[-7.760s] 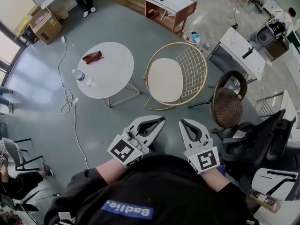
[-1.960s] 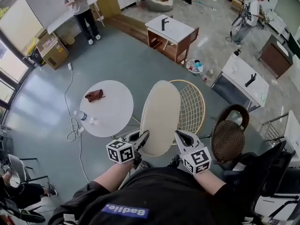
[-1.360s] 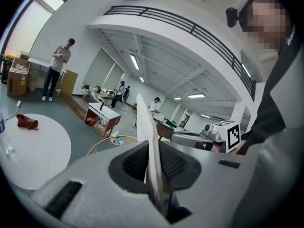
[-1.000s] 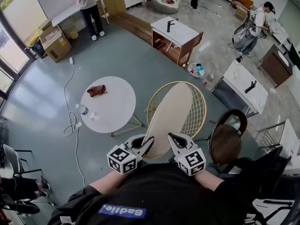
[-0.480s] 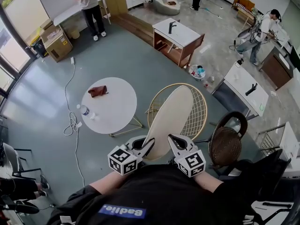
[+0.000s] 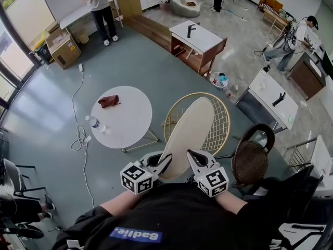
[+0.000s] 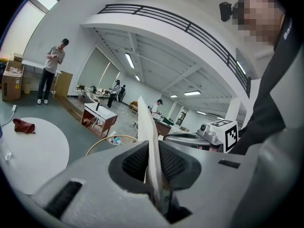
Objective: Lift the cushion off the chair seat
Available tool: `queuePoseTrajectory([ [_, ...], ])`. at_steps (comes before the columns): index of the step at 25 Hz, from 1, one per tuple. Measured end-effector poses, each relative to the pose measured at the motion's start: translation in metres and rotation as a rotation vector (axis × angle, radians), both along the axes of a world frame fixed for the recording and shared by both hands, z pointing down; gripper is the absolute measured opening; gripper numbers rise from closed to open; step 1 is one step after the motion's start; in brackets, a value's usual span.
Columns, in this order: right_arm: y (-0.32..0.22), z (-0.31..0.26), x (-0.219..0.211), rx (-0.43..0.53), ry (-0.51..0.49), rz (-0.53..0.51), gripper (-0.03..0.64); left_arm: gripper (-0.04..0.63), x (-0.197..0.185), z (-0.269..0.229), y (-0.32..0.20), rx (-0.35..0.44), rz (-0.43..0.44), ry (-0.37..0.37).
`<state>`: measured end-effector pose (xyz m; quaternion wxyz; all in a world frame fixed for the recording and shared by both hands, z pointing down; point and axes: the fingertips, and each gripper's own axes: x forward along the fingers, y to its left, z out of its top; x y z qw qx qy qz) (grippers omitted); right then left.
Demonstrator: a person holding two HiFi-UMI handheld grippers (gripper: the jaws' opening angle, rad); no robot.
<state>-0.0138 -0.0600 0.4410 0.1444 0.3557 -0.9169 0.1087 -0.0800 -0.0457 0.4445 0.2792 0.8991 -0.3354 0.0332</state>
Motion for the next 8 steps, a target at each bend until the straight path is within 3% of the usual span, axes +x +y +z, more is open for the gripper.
queuePoseTrajectory([
  [8,0.0051,-0.0002,0.0032,0.001,-0.003,0.005,0.026,0.055,0.0027,0.0008,0.0046,-0.002,0.006,-0.005],
])
